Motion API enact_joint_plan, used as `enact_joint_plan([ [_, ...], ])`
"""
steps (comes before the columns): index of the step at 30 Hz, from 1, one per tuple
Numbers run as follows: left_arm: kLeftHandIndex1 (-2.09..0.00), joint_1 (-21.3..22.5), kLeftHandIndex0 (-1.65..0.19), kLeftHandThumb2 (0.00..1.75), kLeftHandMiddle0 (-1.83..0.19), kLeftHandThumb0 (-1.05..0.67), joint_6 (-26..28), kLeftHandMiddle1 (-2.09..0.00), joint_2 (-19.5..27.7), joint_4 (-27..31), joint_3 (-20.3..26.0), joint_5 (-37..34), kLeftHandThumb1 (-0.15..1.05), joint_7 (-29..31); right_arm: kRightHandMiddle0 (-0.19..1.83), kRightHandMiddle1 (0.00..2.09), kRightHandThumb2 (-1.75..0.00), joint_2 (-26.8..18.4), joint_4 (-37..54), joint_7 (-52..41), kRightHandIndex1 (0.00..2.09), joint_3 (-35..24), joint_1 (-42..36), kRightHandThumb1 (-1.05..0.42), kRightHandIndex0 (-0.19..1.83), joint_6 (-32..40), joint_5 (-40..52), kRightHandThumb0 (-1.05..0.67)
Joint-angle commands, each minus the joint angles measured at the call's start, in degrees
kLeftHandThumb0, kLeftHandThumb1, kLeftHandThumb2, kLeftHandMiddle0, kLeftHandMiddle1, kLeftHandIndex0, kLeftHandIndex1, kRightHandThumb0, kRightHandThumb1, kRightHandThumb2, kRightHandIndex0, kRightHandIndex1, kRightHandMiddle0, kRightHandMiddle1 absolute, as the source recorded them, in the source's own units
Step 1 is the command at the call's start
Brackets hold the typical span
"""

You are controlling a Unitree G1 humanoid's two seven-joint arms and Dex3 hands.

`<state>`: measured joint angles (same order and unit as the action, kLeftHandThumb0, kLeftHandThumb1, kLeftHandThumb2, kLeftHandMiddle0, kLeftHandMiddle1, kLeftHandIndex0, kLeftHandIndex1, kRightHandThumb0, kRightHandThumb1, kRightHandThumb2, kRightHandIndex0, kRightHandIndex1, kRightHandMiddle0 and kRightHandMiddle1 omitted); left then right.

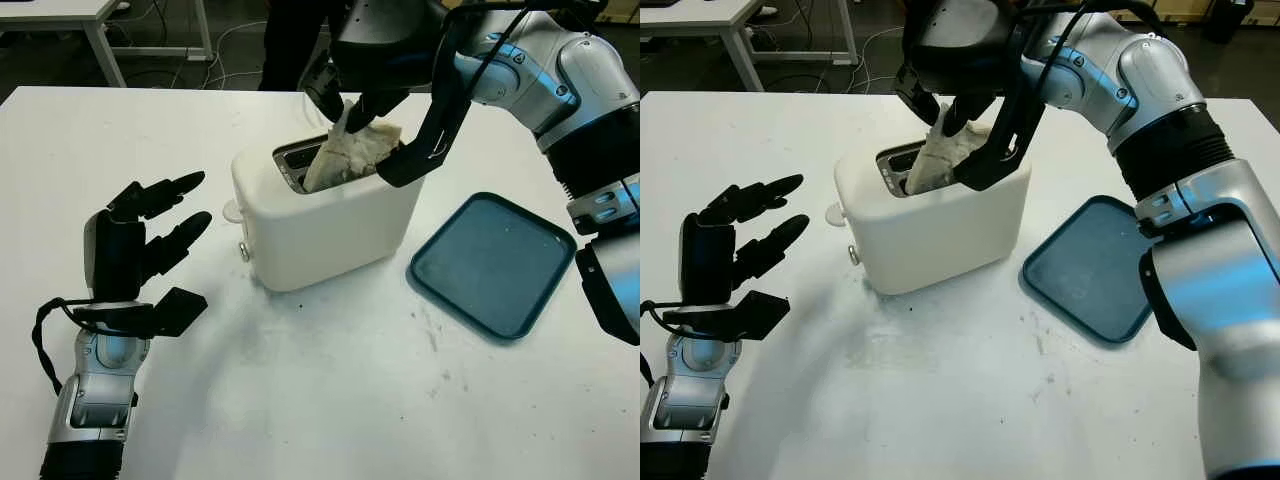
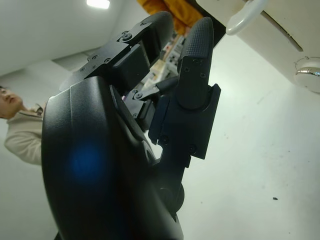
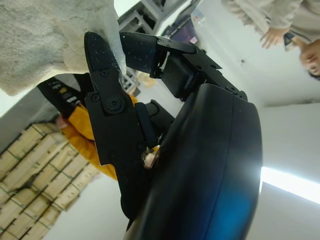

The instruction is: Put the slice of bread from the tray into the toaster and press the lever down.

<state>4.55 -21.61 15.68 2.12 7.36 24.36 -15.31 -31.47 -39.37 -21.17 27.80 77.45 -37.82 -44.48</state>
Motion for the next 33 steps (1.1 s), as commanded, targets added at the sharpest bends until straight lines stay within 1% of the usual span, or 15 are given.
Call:
enact_joint_plan([
  [1,0.0,-0.4,-0.94,0.14,-0.63,-0.49,-0.1,-0.94,-0.2,0.2,-0.1,-0.1,0.92,-0.6,0.82,1.73,-0.02,-0.8,-0.8,-1.2,1.75,-1.2,-0.4,-0.89,1.02,1.0,2.0,-0.38],
  [4,0.0,-0.5,-0.94,0.14,-0.62,-0.49,-0.3,-0.93,-0.1,0.1,-0.1,0.1,0.92,-0.6,0.83,1.73,-0.02,-1.7,-1.8,-1.6,1.75,-1.7,-0.8,-0.91,1.06,0.6,2.4,-0.39],
  [7,0.0,-0.4,-0.94,0.14,-0.63,-0.49,-0.6,-0.93,-0.2,0.0,-0.1,-0.1,0.92,-0.7,0.81,1.74,-0.04,-2.2,-3.2,-2.0,1.75,-2.5,-1.5,-0.92,1.04,1.2,3.4,-0.38],
  [15,0.0,-0.3,-0.94,0.14,-0.63,-0.49,-0.9,-0.94,-0.3,-0.4,-0.2,0.1,0.92,-1.0,0.79,1.75,-0.07,-3.5,-4.7,1.2,1.75,-4.3,-2.8,-0.92,1.03,0.5,4.0,-0.37],
  [18,0.0,-0.4,-0.94,0.14,-0.63,-0.49,-1.1,-0.94,-0.3,-0.4,-0.2,0.1,0.92,-1.0,0.73,1.75,-0.1,-3.6,-4.8,0.5,1.75,-5.6,-3.3,-0.92,0.98,2.3,5.2,-0.33],
  [23,0.0,-0.4,-0.94,0.13,-0.63,-0.48,-0.5,-0.94,-0.4,0.0,-0.2,0.0,0.92,-0.7,0.7,1.75,-0.16,-4.0,-4.8,1.2,1.75,-7.0,-4.4,-0.92,0.94,2.7,6.0,-0.34],
  [28,0.0,-0.3,-0.94,0.13,-0.62,-0.49,-1.1,-0.95,-0.3,-0.5,-0.2,-0.6,0.92,-0.5,0.68,1.75,-0.2,-3.4,-5.2,1.5,1.75,-9.0,-5.8,-0.92,0.9,3.3,8.8,-0.38],
  [33,0.0,-0.4,-0.94,0.14,-0.62,-0.49,-0.7,-0.94,-0.4,-0.3,-0.3,0.2,0.92,-0.8,0.7,1.75,-0.23,-2.5,-6.7,0.9,1.75,-9.9,-6.1,-0.92,0.91,3.4,11.6,-0.4],
])
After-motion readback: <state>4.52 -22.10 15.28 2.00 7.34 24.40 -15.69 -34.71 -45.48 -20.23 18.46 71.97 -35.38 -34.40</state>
